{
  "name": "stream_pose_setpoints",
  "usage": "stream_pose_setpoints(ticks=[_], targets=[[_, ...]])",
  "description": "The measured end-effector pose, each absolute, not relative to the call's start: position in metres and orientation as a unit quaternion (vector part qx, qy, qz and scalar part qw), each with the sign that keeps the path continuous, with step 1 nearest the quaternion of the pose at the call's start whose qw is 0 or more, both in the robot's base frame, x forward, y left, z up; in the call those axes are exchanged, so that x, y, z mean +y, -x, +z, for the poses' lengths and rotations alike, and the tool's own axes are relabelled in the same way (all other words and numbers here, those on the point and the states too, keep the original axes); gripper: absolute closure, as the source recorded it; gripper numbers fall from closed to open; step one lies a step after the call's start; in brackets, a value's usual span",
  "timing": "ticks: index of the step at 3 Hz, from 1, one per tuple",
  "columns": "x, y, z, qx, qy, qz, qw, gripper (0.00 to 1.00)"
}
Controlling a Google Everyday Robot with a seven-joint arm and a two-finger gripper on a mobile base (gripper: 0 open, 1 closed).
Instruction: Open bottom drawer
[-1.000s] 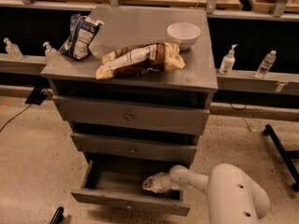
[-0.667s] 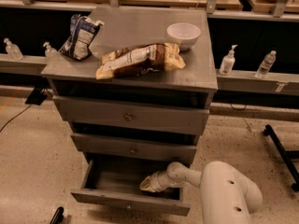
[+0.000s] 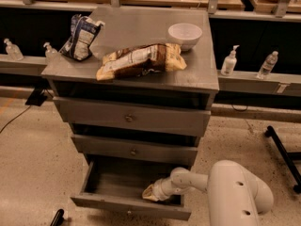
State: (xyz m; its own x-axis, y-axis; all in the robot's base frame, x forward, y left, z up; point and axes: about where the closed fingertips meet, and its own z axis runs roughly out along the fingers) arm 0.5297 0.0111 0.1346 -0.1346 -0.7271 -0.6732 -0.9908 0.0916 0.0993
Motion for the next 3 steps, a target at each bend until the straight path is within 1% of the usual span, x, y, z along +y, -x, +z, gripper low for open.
stream_pose_setpoints(ticks=[1, 2, 3], targets=[[0.011, -0.532, 0.135, 0.701, 0.612, 0.280, 0.236, 1.00], [0.009, -0.506, 0.133, 0.714, 0.594, 0.295, 0.223, 1.00], [0.009, -0.510, 0.133, 0.714, 0.594, 0.295, 0.223, 1.00]])
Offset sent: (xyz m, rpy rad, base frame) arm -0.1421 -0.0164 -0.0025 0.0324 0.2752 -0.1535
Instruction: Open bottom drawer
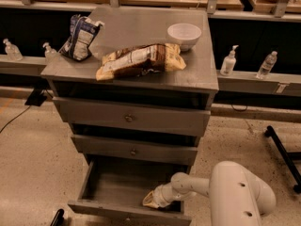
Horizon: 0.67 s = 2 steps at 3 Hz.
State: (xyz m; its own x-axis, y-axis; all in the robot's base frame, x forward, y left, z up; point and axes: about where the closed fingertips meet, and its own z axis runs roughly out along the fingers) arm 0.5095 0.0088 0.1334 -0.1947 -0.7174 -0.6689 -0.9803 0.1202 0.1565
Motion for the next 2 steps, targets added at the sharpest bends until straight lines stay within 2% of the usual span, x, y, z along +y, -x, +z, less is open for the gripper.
stream_pose_setpoints(ticks=[1, 2], targets=[[0.002, -0.519, 0.142, 0.711, 0.598, 0.273, 0.251, 1.00], [-0.008, -0.545, 0.161, 0.695, 0.605, 0.228, 0.314, 1.00]])
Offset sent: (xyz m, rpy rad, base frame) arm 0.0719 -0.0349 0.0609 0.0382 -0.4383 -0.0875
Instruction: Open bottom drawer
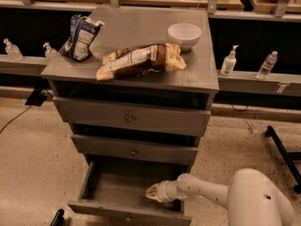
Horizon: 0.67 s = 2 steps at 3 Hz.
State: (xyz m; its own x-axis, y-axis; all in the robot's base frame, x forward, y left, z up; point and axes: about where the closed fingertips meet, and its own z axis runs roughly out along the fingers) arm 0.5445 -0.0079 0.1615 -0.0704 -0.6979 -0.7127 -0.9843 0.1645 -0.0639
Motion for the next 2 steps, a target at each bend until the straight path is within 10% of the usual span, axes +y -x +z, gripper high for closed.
stream_pose_setpoints(ticks=[2], targets=[[-0.0213, -0.5617, 0.1855, 0.683, 0.600, 0.188, 0.372, 0.84]])
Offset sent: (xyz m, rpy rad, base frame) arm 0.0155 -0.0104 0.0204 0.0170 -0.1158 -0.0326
